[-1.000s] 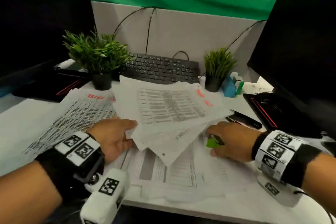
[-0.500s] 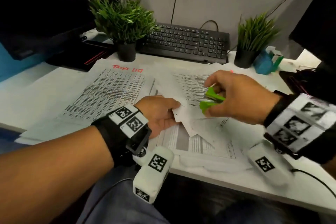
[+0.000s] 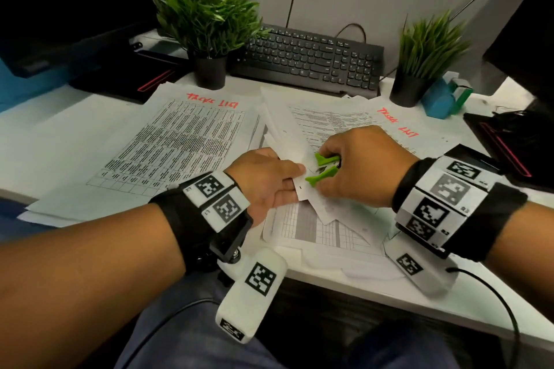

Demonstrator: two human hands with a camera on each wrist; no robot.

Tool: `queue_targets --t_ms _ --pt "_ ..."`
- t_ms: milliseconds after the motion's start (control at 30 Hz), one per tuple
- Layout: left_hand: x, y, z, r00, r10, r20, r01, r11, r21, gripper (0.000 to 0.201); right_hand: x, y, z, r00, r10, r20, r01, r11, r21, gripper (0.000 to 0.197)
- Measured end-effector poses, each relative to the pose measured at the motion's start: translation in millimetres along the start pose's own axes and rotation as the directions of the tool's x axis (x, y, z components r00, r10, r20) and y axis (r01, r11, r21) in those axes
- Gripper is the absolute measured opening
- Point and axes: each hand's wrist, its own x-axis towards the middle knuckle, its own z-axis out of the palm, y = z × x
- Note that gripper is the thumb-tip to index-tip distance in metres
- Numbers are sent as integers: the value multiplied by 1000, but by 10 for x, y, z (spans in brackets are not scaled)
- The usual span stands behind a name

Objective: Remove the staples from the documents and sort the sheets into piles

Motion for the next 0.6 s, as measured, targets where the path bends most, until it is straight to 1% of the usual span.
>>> queue_targets --t_ms 67,167,367,467,600 --pt "-1 1 -9 1000 6 12 -6 1000 -11 26 1 -10 10 1000 1 6 -1 1000 10 35" --pt "15 -8 -28 1000 9 22 -8 1000 -24 34 5 -24 18 1000 -1 8 1 1000 12 36" --pt "26 -18 -52 999 8 44 -6 999 -48 34 -4 -63 -1 1000 -2 22 2 1000 6 36" --pt "30 -17 -61 999 7 43 -5 999 -45 37 -14 -77 5 1000 -11 10 12 1000 -12 34" --pt "38 -14 -41 999 -1 32 2 1000 -30 36 -10 -90 30 999 -45 17 45 998 -39 28"
